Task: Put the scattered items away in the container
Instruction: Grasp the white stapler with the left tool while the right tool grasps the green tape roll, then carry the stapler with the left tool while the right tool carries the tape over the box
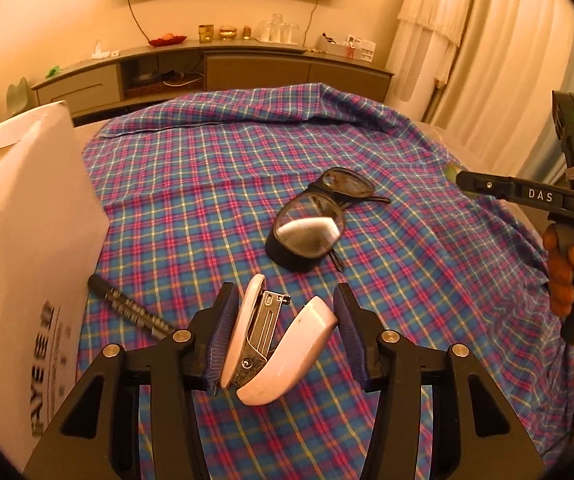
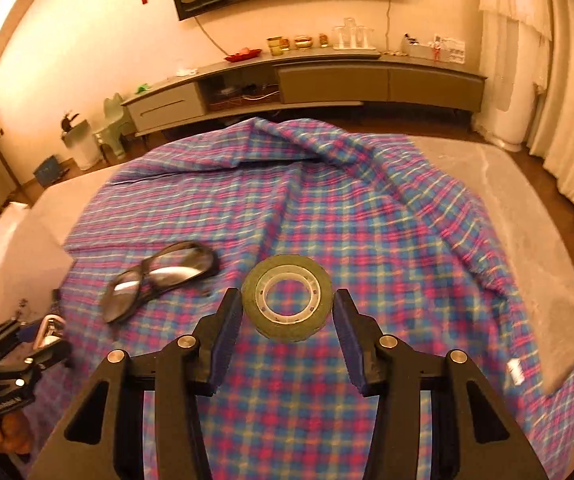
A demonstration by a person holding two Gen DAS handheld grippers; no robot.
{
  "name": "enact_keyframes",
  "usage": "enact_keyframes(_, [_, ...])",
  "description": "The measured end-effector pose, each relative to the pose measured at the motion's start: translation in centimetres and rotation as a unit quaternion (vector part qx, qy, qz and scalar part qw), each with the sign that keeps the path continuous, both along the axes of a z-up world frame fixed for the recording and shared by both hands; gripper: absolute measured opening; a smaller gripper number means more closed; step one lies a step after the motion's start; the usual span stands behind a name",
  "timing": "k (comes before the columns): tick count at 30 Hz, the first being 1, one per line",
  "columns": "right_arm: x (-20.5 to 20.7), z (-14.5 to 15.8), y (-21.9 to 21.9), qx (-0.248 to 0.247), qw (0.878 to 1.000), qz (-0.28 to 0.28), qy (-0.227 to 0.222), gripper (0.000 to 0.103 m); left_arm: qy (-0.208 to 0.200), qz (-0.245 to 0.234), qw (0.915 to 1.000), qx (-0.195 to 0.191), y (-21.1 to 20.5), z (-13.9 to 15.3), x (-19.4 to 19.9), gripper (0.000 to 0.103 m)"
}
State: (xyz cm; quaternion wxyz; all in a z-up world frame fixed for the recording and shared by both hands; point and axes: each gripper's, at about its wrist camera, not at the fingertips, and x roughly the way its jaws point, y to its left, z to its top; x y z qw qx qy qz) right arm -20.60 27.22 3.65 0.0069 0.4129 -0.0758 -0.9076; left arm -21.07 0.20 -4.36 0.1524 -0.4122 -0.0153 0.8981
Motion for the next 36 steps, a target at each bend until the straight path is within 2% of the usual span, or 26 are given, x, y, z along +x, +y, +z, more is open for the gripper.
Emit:
enact_keyframes(7, [2.3, 0.3, -3.8, -0.013, 0.999, 0.036, 0.003, 0.048, -0.009, 0.014, 0.9997, -0.016, -0.3, 0.7, 3.5, 0.051])
enact_keyframes(19, [6.5, -0.8, -7.9, -0.022, 0.997, 0.068, -0.009, 0.048, -0.021, 0.033, 0.9991, -0.017, -1.8, 1.8, 8.1, 0.051])
enact_keyframes(36, [14.1, -0.5, -13.9, -0.010, 0.993, 0.116, 0.004, 0.048, -0.025, 0.040, 0.9989, 0.007, -3.4, 4.1, 14.7, 0.051])
